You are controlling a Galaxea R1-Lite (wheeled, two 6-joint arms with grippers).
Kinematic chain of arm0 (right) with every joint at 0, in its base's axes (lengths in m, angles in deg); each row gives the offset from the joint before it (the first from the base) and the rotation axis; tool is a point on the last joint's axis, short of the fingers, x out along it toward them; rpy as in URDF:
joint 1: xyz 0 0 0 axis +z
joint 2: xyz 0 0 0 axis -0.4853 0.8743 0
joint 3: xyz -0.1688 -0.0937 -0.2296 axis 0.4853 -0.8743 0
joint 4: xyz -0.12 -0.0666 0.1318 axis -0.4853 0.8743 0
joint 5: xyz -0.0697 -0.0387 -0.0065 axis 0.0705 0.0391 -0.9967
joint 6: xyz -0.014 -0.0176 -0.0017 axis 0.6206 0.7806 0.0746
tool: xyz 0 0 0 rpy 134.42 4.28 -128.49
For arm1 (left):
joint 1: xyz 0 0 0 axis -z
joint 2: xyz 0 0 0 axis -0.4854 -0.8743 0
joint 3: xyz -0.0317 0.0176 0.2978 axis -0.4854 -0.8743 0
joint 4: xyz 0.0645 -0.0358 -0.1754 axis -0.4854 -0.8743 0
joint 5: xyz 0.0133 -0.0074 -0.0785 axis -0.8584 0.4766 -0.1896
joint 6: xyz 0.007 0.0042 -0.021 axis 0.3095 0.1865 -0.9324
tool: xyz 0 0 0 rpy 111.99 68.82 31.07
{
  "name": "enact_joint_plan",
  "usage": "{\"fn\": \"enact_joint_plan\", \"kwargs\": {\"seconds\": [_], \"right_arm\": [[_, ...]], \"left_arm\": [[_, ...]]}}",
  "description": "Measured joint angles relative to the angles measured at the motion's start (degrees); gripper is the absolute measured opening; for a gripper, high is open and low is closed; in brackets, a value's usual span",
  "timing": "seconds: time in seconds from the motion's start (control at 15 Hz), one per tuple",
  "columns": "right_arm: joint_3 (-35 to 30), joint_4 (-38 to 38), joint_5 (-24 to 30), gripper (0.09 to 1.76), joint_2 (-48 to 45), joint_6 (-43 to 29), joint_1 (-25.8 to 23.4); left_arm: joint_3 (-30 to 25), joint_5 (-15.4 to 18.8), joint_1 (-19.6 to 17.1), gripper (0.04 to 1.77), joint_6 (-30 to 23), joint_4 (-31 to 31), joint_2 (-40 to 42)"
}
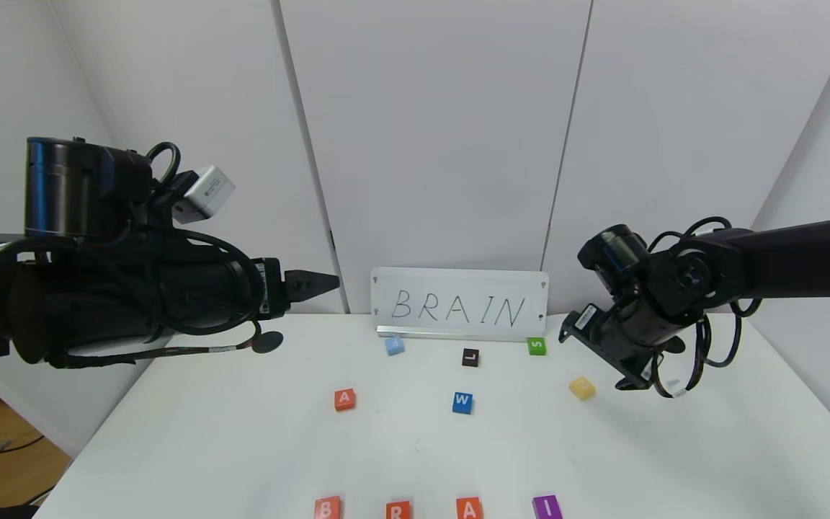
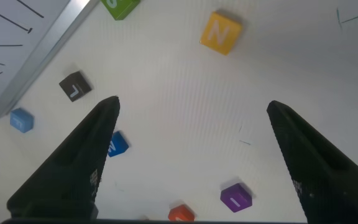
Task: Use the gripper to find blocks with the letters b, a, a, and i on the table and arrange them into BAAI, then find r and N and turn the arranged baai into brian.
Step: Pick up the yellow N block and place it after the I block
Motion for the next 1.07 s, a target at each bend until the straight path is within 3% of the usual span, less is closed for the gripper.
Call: {"fn": "enact_joint_plan", "kwargs": {"seconds": [1.07], "right_arm": [[4.45, 4.08, 3.10, 1.71, 10.73, -1.95, -3.91]], "left_arm": [[0.17, 0.09, -0.91, 1.72, 0.46, 0.20, -0.72]]}}
